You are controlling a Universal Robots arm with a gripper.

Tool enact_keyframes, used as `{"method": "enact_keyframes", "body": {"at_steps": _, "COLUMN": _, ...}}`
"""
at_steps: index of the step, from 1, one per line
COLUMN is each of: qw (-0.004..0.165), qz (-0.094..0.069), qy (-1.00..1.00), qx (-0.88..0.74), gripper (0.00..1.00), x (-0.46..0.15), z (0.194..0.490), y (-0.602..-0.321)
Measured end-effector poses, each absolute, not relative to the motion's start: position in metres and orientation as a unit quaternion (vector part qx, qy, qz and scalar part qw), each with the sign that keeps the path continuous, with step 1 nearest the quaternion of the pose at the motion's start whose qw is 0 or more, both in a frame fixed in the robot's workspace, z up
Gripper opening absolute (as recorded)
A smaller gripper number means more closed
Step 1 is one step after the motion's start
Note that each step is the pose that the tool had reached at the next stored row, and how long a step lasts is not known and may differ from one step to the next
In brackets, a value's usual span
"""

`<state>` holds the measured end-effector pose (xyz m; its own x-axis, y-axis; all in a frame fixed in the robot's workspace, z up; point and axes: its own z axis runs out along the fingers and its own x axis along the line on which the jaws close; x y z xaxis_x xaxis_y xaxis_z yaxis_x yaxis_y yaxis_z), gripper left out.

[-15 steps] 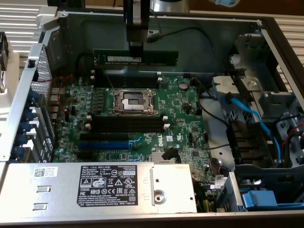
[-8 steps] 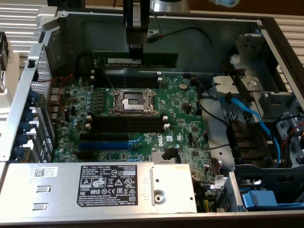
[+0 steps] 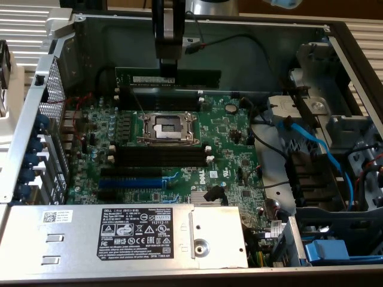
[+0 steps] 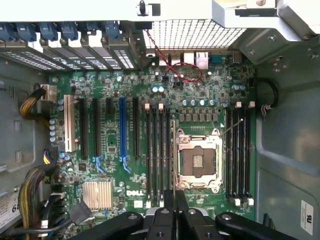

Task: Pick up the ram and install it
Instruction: 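Insert the ram into the slot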

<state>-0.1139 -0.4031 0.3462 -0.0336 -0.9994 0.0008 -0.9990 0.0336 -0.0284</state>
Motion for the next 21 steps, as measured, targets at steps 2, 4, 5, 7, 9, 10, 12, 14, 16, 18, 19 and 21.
{"method": "enact_keyframes", "body": {"at_steps": 2, "qw": 0.01, "qz": -0.01, "qy": 0.719, "qx": -0.695, "gripper": 0.12, "x": -0.114, "z": 0.344, "y": -0.403}}
{"method": "enact_keyframes", "body": {"at_steps": 4, "qw": 0.01, "qz": -0.01, "qy": 0.719, "qx": -0.695, "gripper": 0.12, "x": -0.114, "z": 0.341, "y": -0.403}}
{"method": "enact_keyframes", "body": {"at_steps": 5, "qw": 0.009, "qz": -0.01, "qy": 0.719, "qx": -0.695, "gripper": 0.12, "x": -0.114, "z": 0.34, "y": -0.403}}
{"method": "enact_keyframes", "body": {"at_steps": 7, "qw": 0.01, "qz": -0.01, "qy": 0.718, "qx": -0.696, "gripper": 0.12, "x": -0.114, "z": 0.337, "y": -0.404}}
{"method": "enact_keyframes", "body": {"at_steps": 9, "qw": 0.01, "qz": -0.01, "qy": 0.718, "qx": -0.696, "gripper": 0.12, "x": -0.114, "z": 0.336, "y": -0.406}}
{"method": "enact_keyframes", "body": {"at_steps": 10, "qw": 0.01, "qz": -0.01, "qy": 0.718, "qx": -0.696, "gripper": 0.12, "x": -0.114, "z": 0.336, "y": -0.406}}
{"method": "enact_keyframes", "body": {"at_steps": 12, "qw": 0.01, "qz": -0.01, "qy": 0.718, "qx": -0.696, "gripper": 0.12, "x": -0.114, "z": 0.334, "y": -0.407}}
{"method": "enact_keyframes", "body": {"at_steps": 14, "qw": 0.01, "qz": -0.009, "qy": 0.717, "qx": -0.697, "gripper": 0.12, "x": -0.114, "z": 0.333, "y": -0.41}}
{"method": "enact_keyframes", "body": {"at_steps": 16, "qw": 0.012, "qz": -0.007, "qy": 0.717, "qx": -0.697, "gripper": 0.12, "x": -0.114, "z": 0.331, "y": -0.413}}
{"method": "enact_keyframes", "body": {"at_steps": 18, "qw": 0.013, "qz": -0.006, "qy": 0.716, "qx": -0.698, "gripper": 0.12, "x": -0.114, "z": 0.331, "y": -0.417}}
{"method": "enact_keyframes", "body": {"at_steps": 19, "qw": 0.014, "qz": -0.005, "qy": 0.716, "qx": -0.698, "gripper": 0.12, "x": -0.114, "z": 0.33, "y": -0.418}}
{"method": "enact_keyframes", "body": {"at_steps": 21, "qw": 0.015, "qz": -0.005, "qy": 0.716, "qx": -0.698, "gripper": 0.12, "x": -0.114, "z": 0.33, "y": -0.421}}
